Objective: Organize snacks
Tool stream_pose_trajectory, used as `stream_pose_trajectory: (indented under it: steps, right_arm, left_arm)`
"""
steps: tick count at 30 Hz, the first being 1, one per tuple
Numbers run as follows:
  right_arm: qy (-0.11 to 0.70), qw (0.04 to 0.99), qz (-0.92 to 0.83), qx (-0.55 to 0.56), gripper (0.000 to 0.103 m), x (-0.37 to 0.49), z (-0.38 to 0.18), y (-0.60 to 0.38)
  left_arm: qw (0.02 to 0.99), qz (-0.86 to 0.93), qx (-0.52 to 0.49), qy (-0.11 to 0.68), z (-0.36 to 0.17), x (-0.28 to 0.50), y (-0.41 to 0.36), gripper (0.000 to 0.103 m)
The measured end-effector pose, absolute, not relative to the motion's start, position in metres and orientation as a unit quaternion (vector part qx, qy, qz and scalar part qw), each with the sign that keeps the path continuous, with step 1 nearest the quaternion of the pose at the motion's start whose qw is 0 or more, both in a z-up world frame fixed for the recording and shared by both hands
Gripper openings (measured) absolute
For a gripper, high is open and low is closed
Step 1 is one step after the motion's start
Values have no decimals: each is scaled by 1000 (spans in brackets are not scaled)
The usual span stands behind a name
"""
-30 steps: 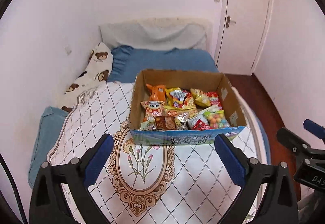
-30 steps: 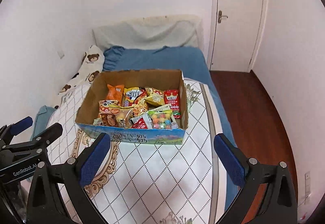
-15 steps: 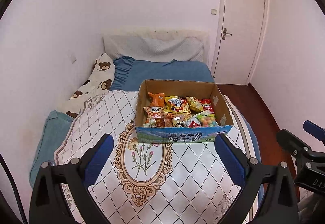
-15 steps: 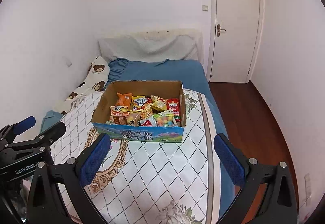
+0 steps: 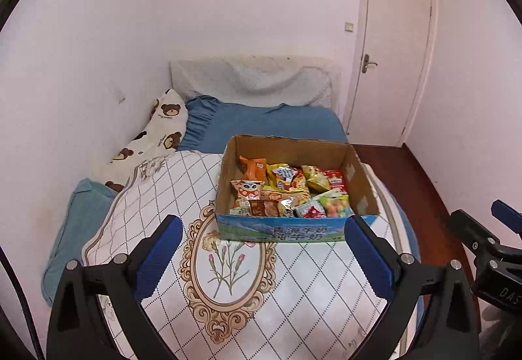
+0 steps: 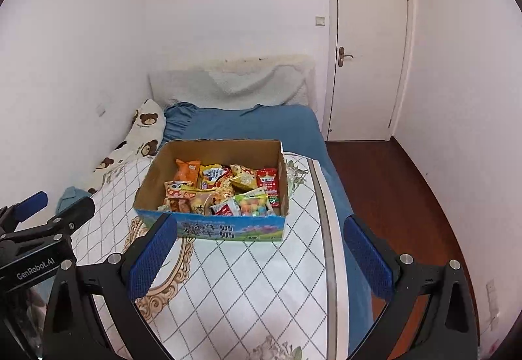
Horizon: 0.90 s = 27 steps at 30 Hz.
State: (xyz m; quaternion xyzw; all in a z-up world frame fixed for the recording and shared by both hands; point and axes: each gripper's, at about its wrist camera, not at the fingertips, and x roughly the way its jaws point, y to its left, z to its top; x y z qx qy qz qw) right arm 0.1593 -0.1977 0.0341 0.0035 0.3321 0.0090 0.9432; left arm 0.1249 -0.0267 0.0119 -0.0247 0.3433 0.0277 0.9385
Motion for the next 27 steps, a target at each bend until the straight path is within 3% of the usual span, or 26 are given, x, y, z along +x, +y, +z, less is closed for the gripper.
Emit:
stream_pose_trajectory:
  steps: [27]
  right_arm:
    - [359, 933, -15, -1, 103, 231, -6, -194]
  left_arm:
    - [929, 36, 2, 368, -25, 189, -30, 102]
